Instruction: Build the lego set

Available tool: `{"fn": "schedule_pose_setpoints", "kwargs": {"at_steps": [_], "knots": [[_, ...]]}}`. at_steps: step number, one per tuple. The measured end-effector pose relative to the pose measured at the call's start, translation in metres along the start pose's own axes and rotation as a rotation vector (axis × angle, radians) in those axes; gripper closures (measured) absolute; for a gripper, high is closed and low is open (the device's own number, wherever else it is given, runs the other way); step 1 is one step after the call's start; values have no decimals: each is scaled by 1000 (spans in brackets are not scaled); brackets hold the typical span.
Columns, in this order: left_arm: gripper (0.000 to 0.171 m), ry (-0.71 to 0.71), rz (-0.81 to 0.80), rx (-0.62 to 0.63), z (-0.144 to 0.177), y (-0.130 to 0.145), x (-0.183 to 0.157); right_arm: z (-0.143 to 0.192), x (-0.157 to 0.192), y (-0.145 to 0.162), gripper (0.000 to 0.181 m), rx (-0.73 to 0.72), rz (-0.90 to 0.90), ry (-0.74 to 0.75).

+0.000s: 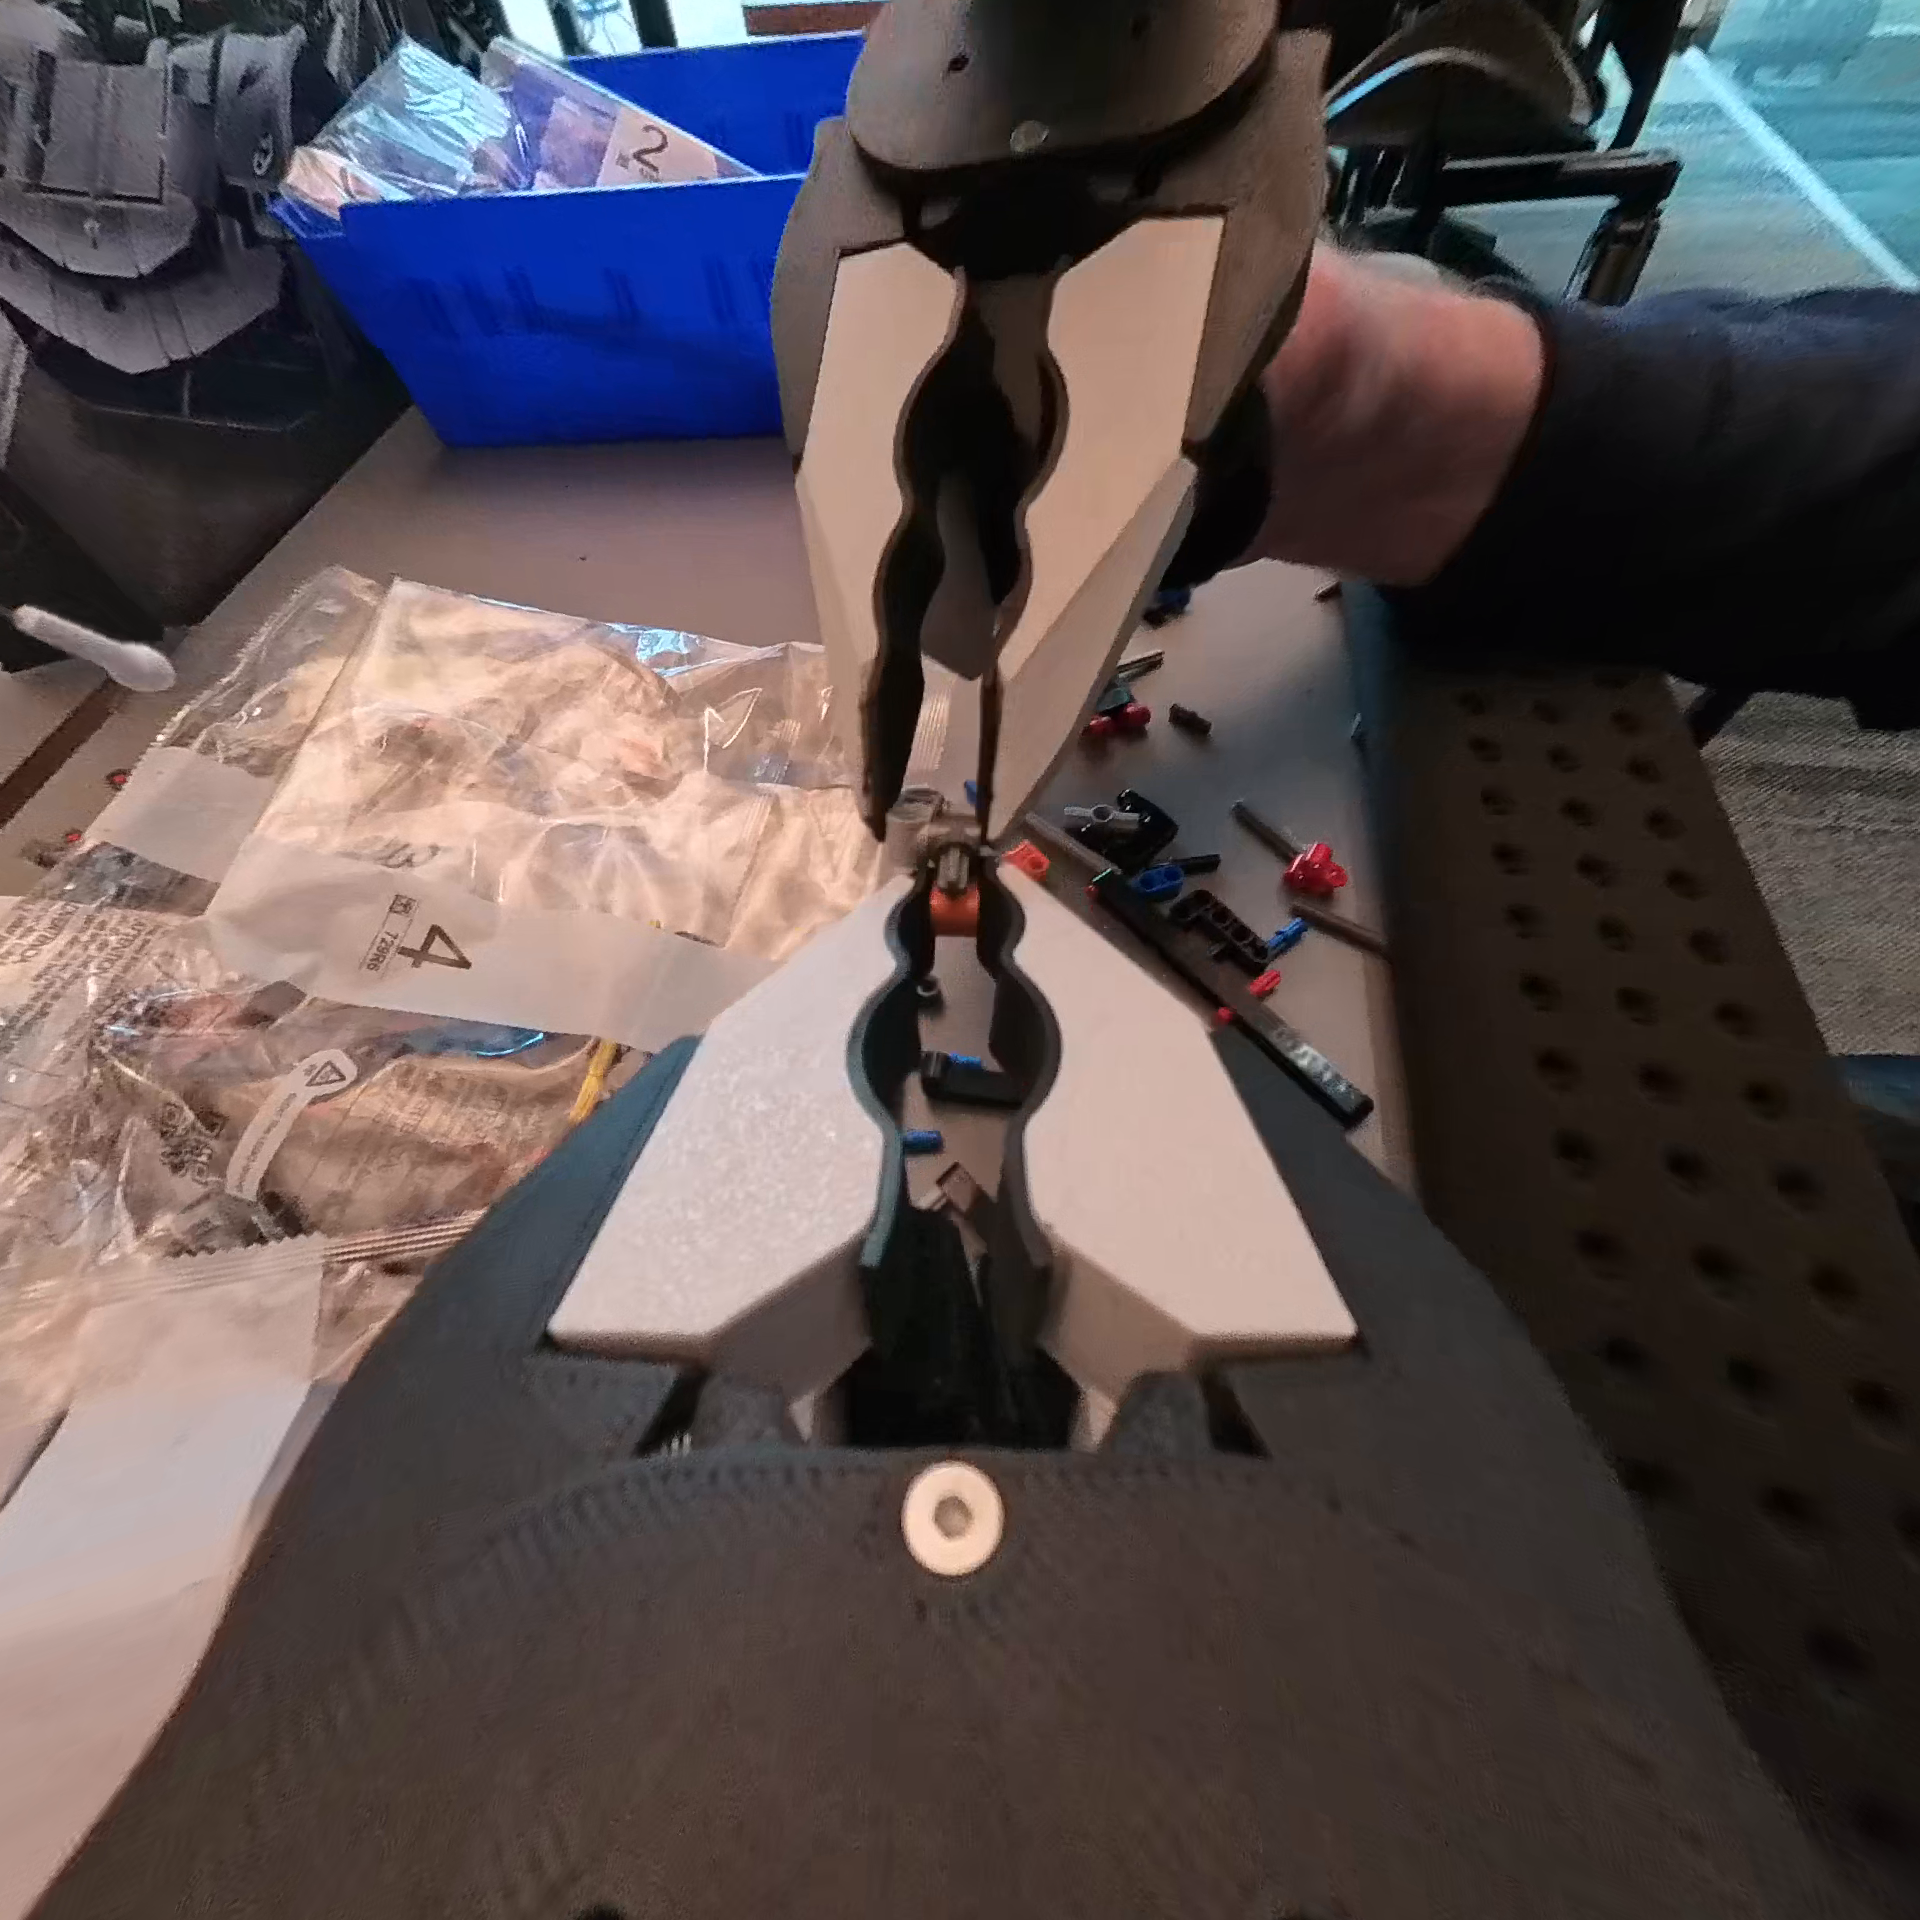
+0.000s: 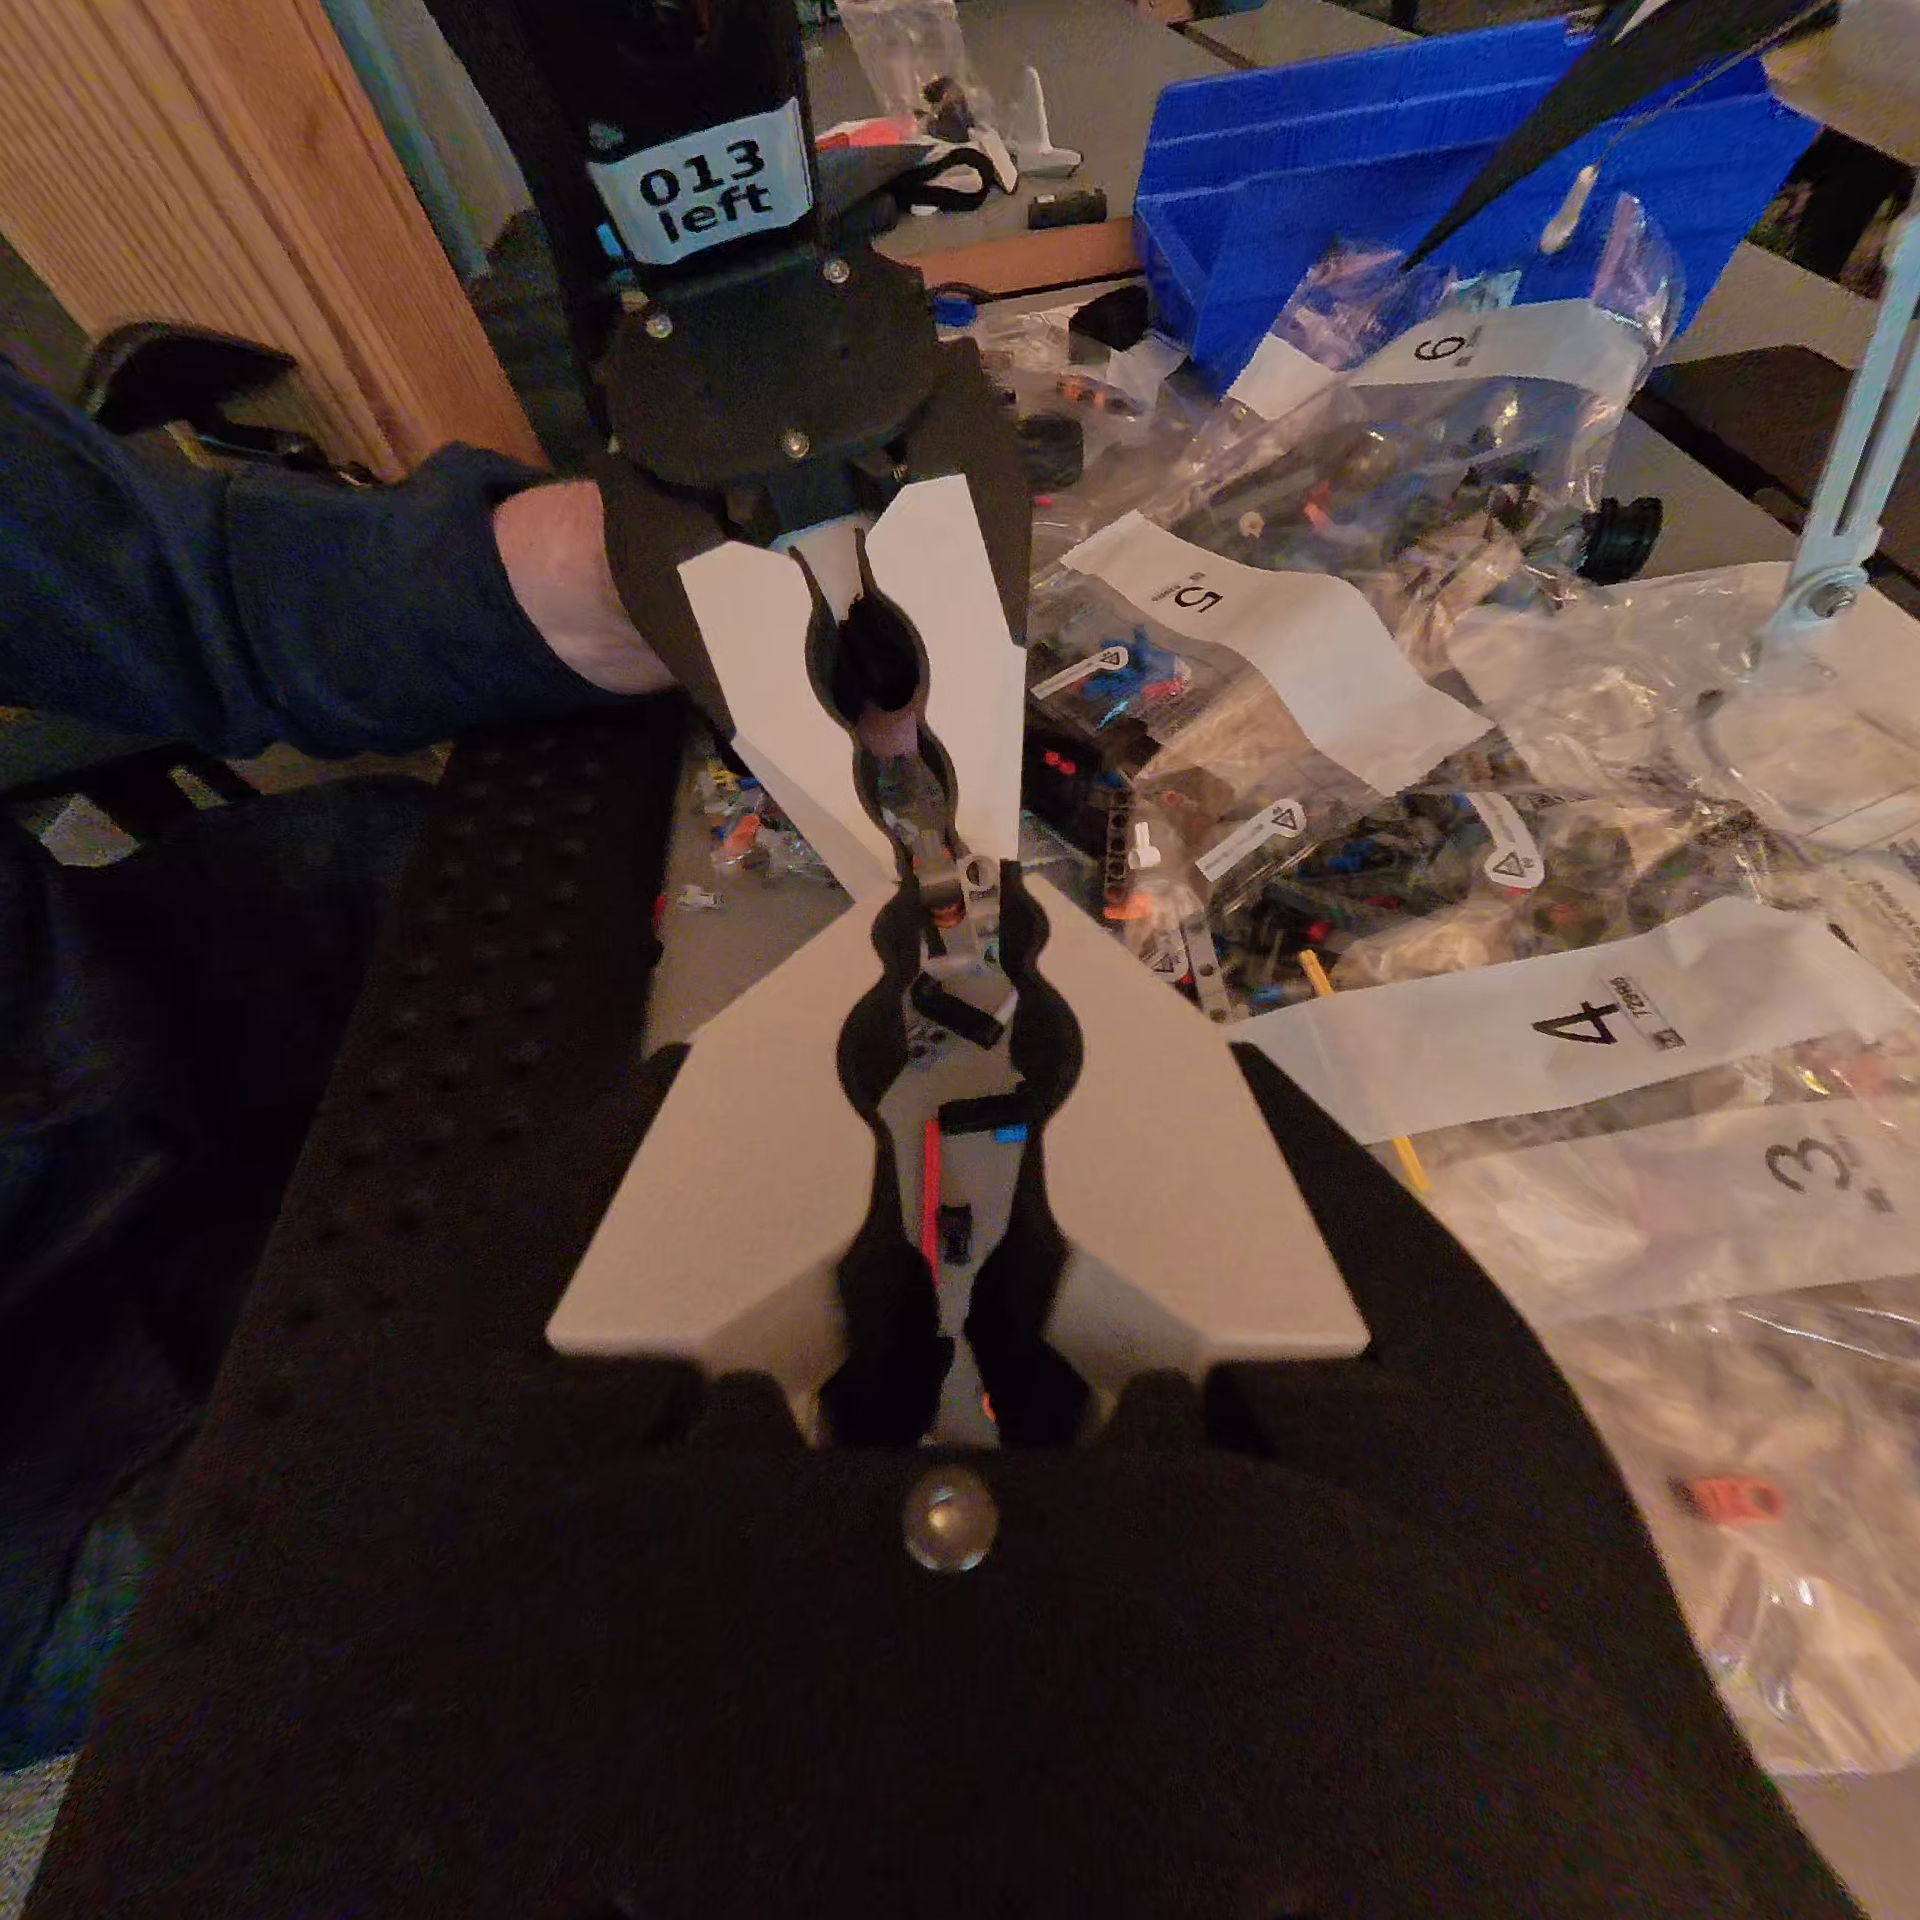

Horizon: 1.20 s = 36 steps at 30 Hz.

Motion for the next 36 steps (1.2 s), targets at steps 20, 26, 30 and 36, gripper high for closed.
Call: {"fn": "schedule_pose_setpoints", "kwargs": {"at_steps": [20, 26, 30, 36], "knots": [[164, -196, -419, 199, -19, 4, -16, 2, -4, 9, 153, 124, 94, 74], [165, -222, -469, 236, -22, 7, -18, -3, 4, 9, 170, 159, 219, 95], [165, -214, -417, 235, -24, 8, -16, -6, 12, 7, 171, 232, 346, 168], [165, -230, -290, 307, -21, 23, -1, 7, 17, -8, 181, 102, 299, 143]]}}
Point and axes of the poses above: each gripper's, where its closed fingertips meet, z back along the fingers, y out of its underside, x = y × z across the jaws, the point moved 9 cm from there along z, back along the fingers, and after that the axes turned 7 degrees about -x, right-handed, at the moved point
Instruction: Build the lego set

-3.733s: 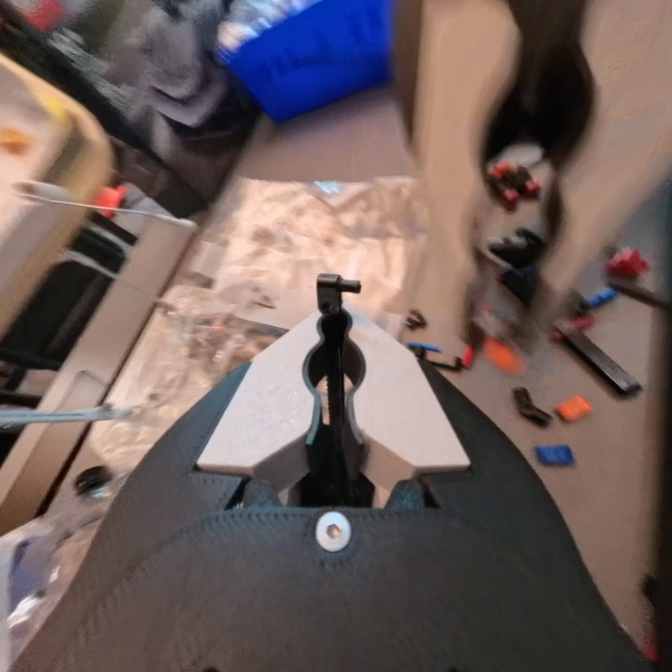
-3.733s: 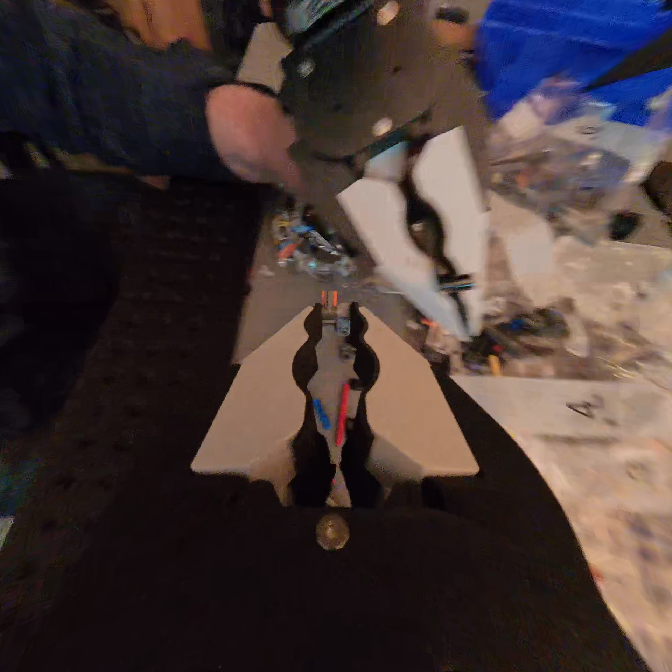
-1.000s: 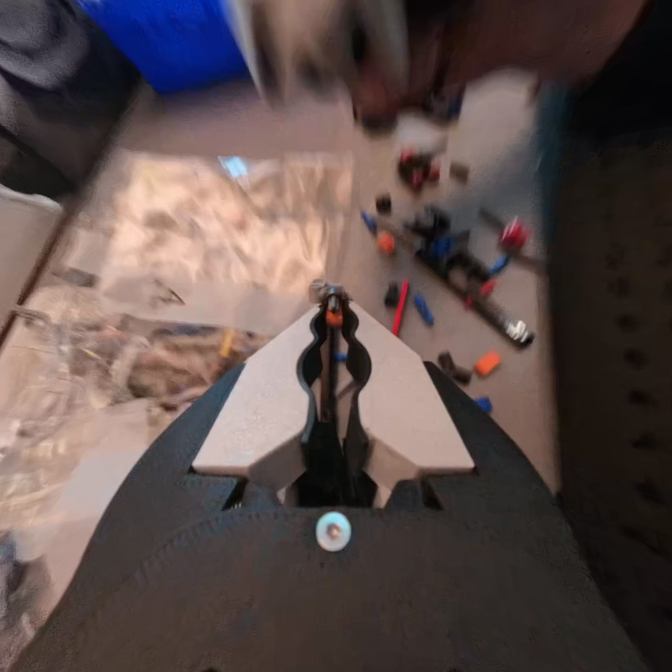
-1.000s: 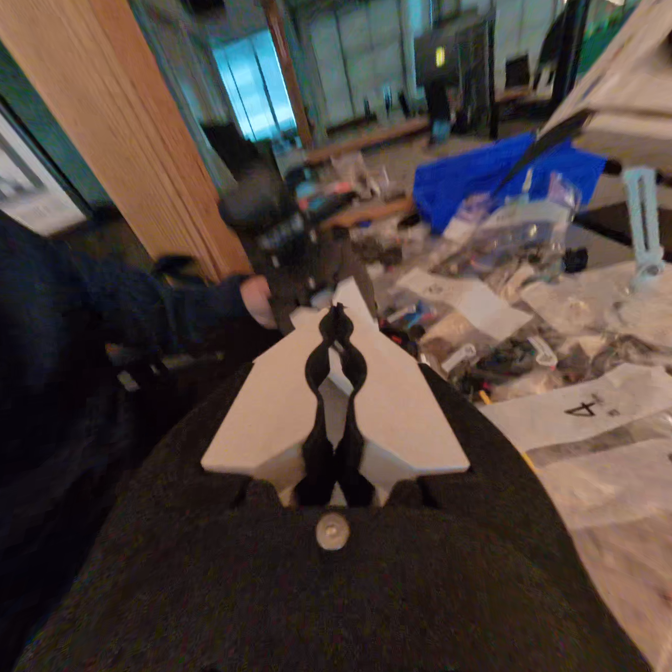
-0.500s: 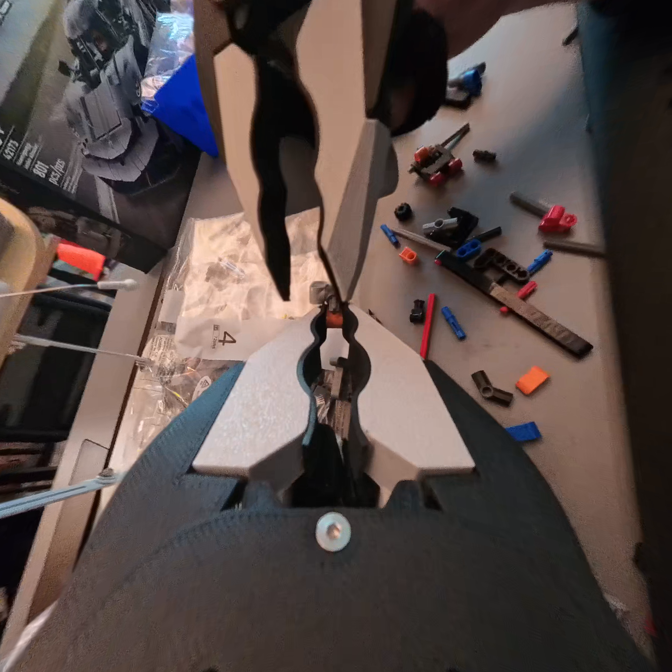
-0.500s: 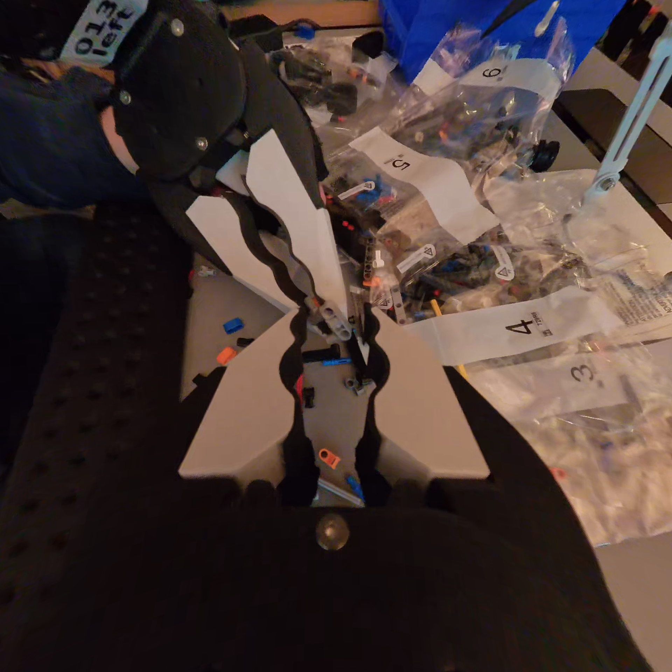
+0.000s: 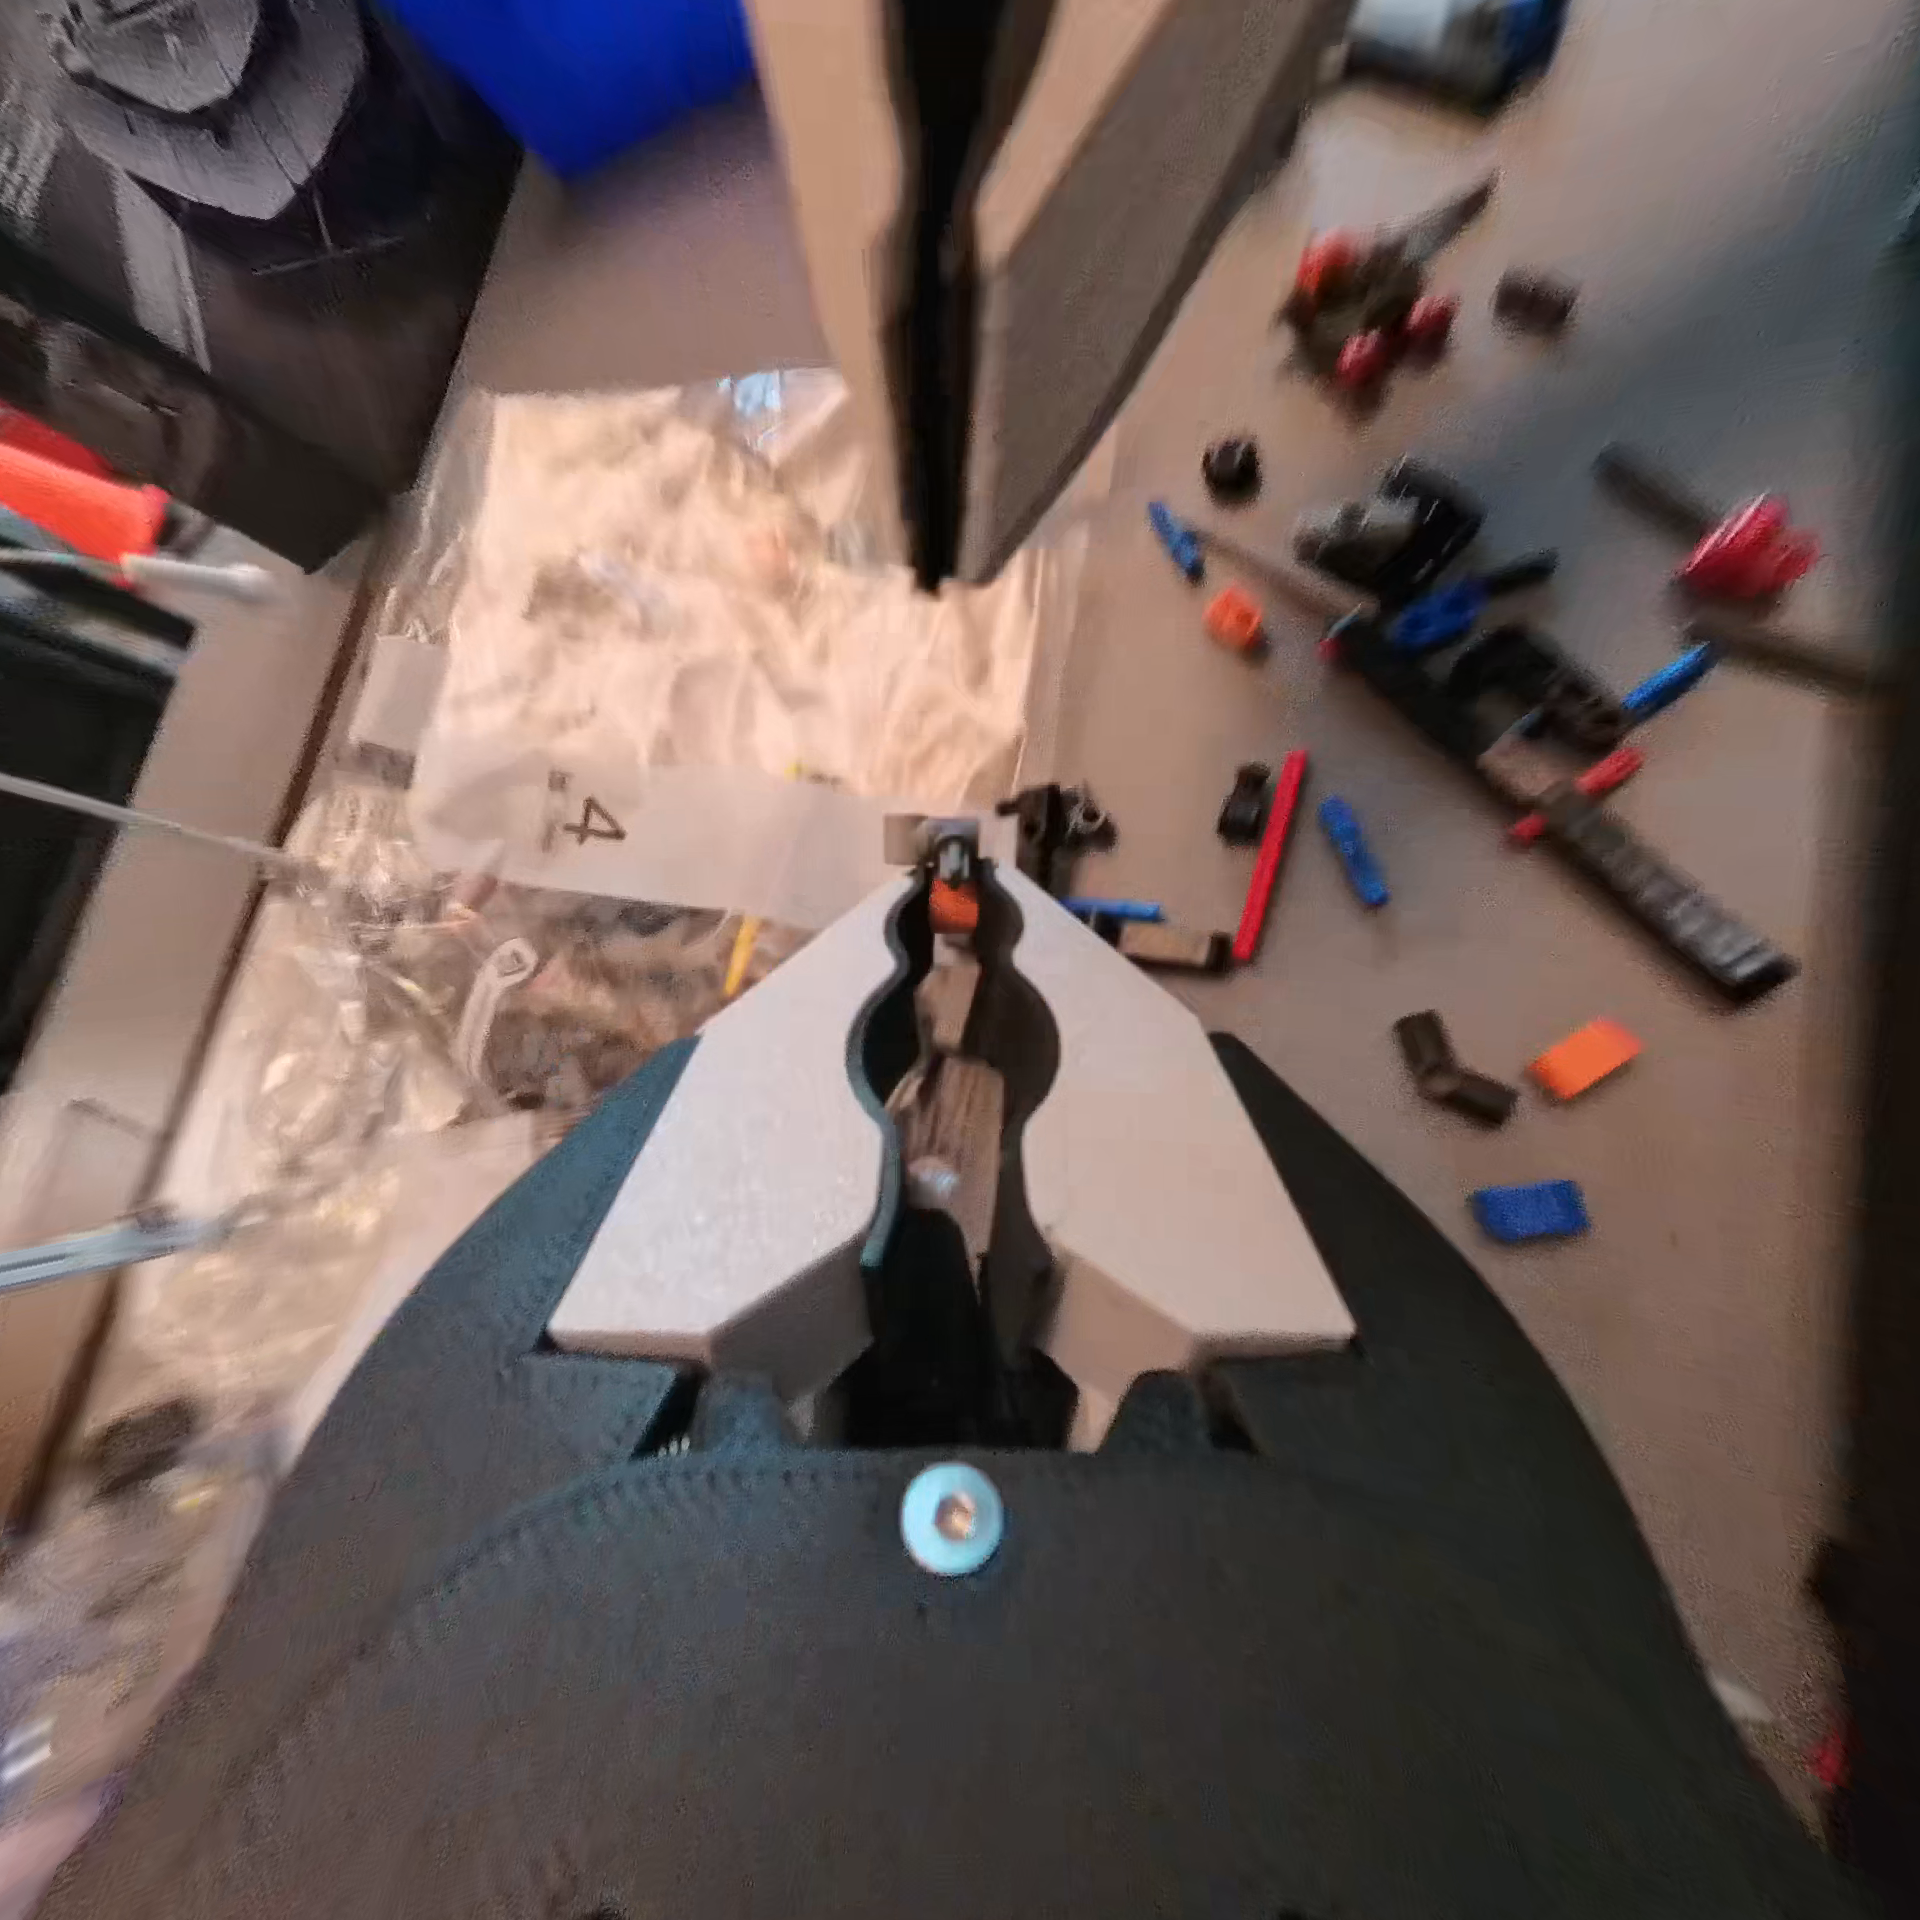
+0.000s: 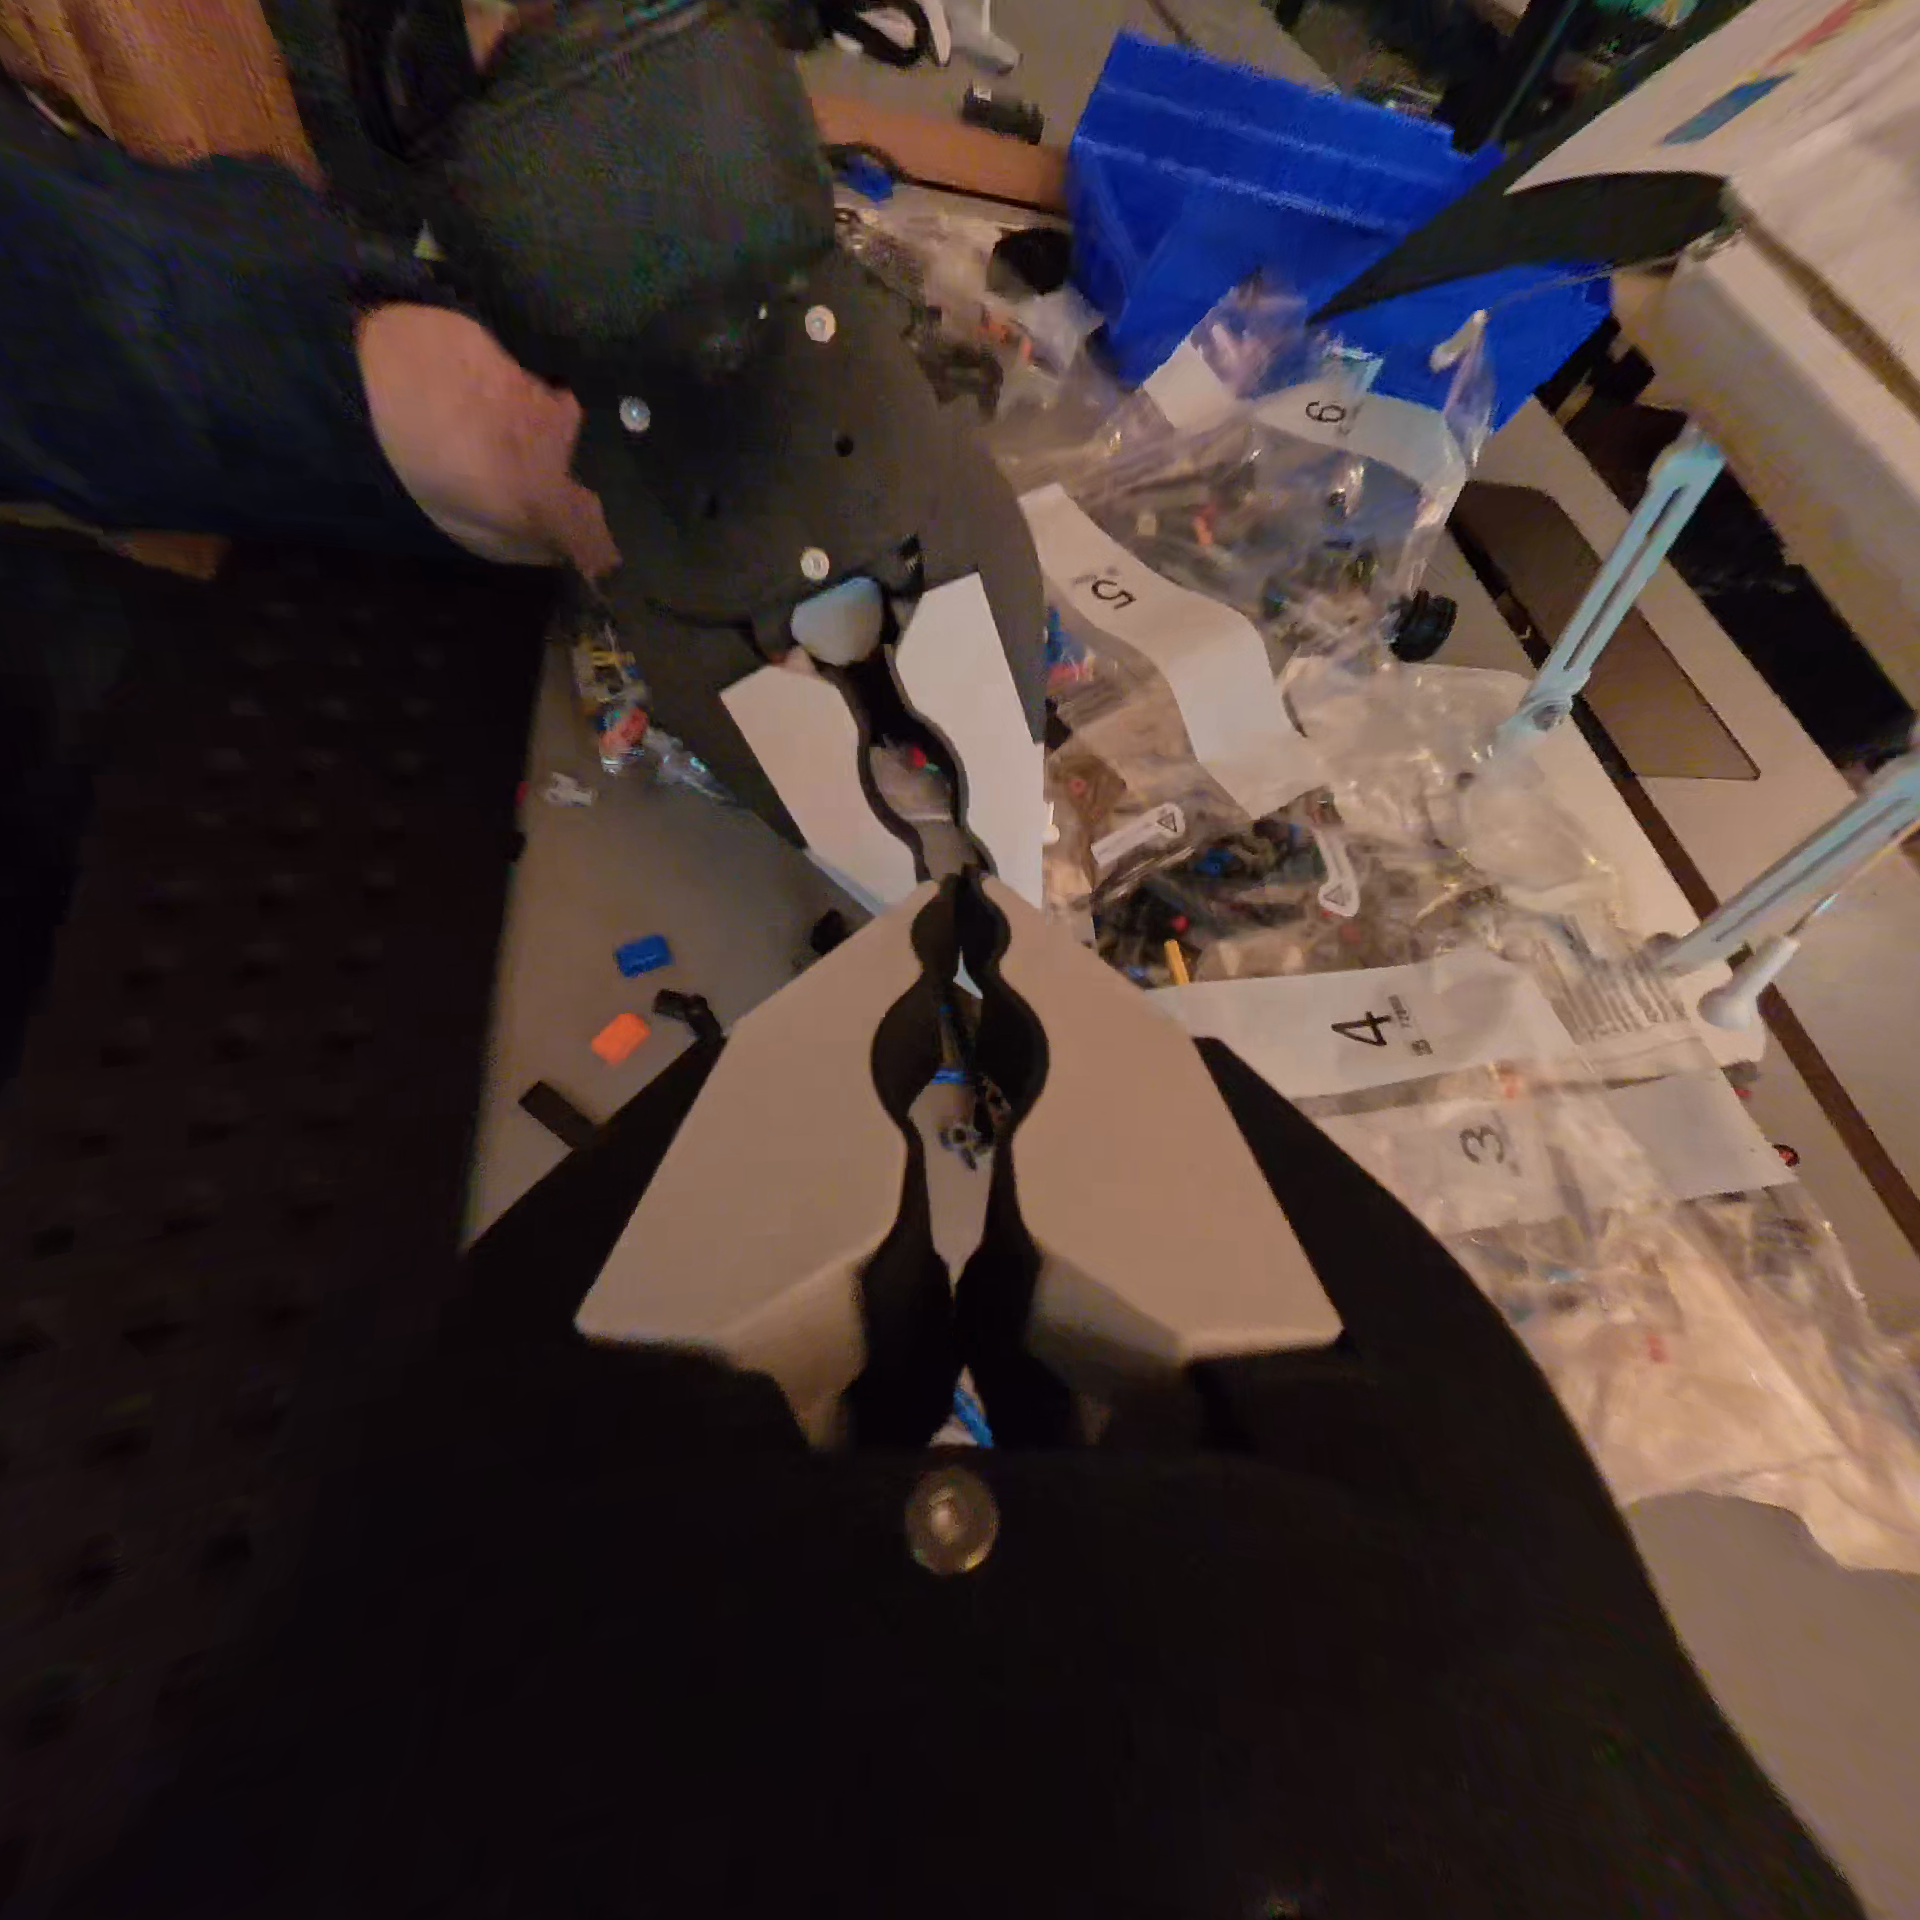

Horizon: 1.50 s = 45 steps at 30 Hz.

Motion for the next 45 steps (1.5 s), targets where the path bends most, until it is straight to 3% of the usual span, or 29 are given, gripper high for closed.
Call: {"fn": "schedule_pose_setpoints", "kwargs": {"at_steps": [1, 4, 5, 6, 7, 12, 18, 24, 27, 31, 33, 45], "knots": [[165, 14, 59, -80, 5, -4, 3, 2, -2, 4, 181, 25, -3, 17], [165, -24, 11, -145, 12, -16, 5, -3, -9, 13, 181, 46, -53, 13], [165, -22, -23, -145, 11, -17, 1, -5, -10, 15, 181, 61, -34, 38], [165, -46, -57, -129, 11, -17, 0, -6, -9, 16, 166, 90, -9, 62], [165, -54, -67, -128, 10, -17, 0, -9, -8, 17, 163, 117, 19, 74], [165, -30, -80, -148, 12, -16, -1, -17, -2, 21, 163, 198, 139, 113], [165, 4, -108, -174, 14, -17, -3, -15, -2, 22, 164, 166, 86, 51], [164, 34, -78, -268, 21, -21, -2, -14, -5, 21, 156, 60, -95, -78], [164, 25, -80, -264, 22, -19, -1, -12, -5, 20, 163, 62, -61, -48], [165, 19, -69, -310, 27, -23, 1, 0, -12, 13, 169, -66, -156, -88], [165, 7, -99, -268, 24, -20, 0, -4, -8, 16, 169, -4, -104, -48], [164, -51, -111, -194, 17, -20, -1, -6, -9, 9, 167, -79, -152, -42]]}}
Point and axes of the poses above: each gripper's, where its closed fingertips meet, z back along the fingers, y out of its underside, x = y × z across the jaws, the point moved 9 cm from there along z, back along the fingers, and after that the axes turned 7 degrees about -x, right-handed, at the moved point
